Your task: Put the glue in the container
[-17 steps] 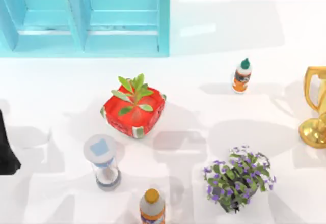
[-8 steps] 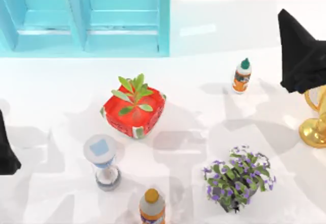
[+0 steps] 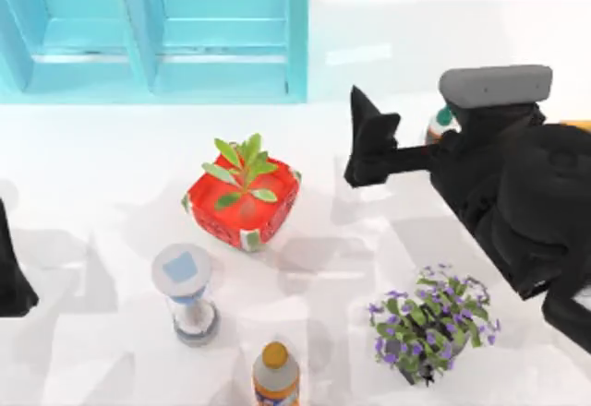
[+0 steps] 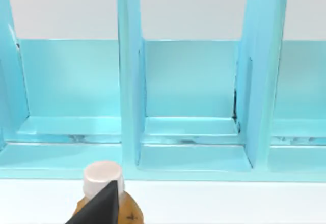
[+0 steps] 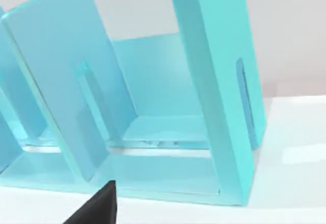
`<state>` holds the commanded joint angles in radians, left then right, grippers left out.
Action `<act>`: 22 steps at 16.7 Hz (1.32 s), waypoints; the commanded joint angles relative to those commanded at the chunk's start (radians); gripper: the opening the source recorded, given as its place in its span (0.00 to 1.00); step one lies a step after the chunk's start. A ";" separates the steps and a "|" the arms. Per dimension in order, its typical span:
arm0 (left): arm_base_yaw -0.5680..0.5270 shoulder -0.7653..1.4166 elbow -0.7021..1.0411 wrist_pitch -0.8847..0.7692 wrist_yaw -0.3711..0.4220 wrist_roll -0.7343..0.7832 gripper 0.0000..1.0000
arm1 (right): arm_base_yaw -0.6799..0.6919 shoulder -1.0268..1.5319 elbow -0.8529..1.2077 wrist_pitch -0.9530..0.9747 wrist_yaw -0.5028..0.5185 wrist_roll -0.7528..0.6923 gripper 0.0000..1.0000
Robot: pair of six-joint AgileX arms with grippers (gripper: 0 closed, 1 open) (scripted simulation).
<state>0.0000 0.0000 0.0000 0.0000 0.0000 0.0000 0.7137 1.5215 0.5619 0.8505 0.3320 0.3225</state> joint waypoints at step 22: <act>0.000 0.000 0.000 0.000 0.000 0.000 1.00 | -0.054 0.375 0.024 -0.034 0.293 -0.023 1.00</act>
<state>0.0000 0.0000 0.0000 0.0000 0.0000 0.0000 0.6601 1.8965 0.5860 0.8164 0.6253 0.2995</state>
